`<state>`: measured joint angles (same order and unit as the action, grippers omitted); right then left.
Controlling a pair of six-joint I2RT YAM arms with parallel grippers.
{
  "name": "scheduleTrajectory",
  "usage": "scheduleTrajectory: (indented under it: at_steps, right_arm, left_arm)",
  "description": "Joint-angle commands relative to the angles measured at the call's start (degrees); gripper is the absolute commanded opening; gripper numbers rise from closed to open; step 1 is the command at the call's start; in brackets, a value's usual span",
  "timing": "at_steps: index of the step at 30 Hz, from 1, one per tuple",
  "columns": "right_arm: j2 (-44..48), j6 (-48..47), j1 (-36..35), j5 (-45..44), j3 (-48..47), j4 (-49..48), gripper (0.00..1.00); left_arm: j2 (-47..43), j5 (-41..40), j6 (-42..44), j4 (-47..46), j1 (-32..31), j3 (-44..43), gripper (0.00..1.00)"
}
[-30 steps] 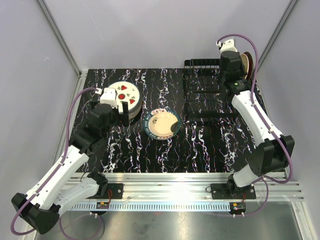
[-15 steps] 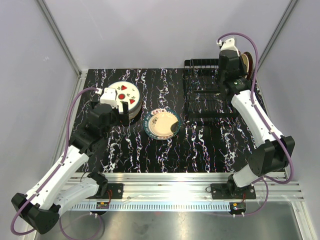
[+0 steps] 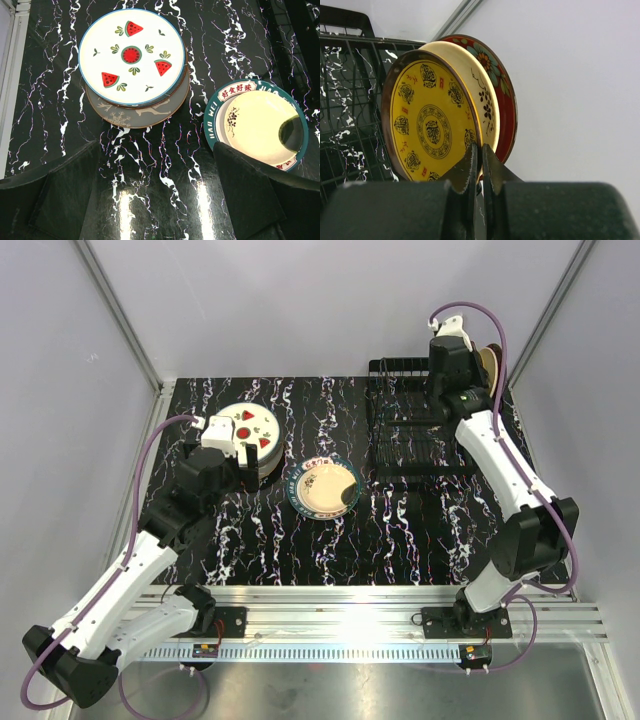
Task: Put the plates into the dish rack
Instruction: Insert the plate into the dish rack
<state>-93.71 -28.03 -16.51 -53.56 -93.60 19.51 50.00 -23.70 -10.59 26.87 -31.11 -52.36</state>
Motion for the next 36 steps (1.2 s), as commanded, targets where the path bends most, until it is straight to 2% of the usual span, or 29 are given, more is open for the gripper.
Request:
scheduleTrajectory:
  at_steps: [1,13,27,36]
  right_arm:
    - [-0.8,1.0,0.2,-3.4,-2.8,3.6,0.0]
    - [-1.7,-0.4,0.2,-2.6,-2.7,1.3,0.0]
    - [-1.7,-0.1,0.1,-1.5,-4.0,1.5,0.25]
    - [-0.9,0.9,0.0,-0.8,-4.2,1.9,0.26]
  left_arm:
    - [-0.3,0.9,-0.4,-2.4,-0.3,-1.3,0.99]
    - [-0.7,0.8,-0.3,-2.2,-0.4,-1.3,0.99]
    - [-0.7,0.8,-0.3,-2.3,-0.4,-1.3,0.99]
    - [-0.6,0.8,-0.3,-2.3,-0.4,-1.3,0.99]
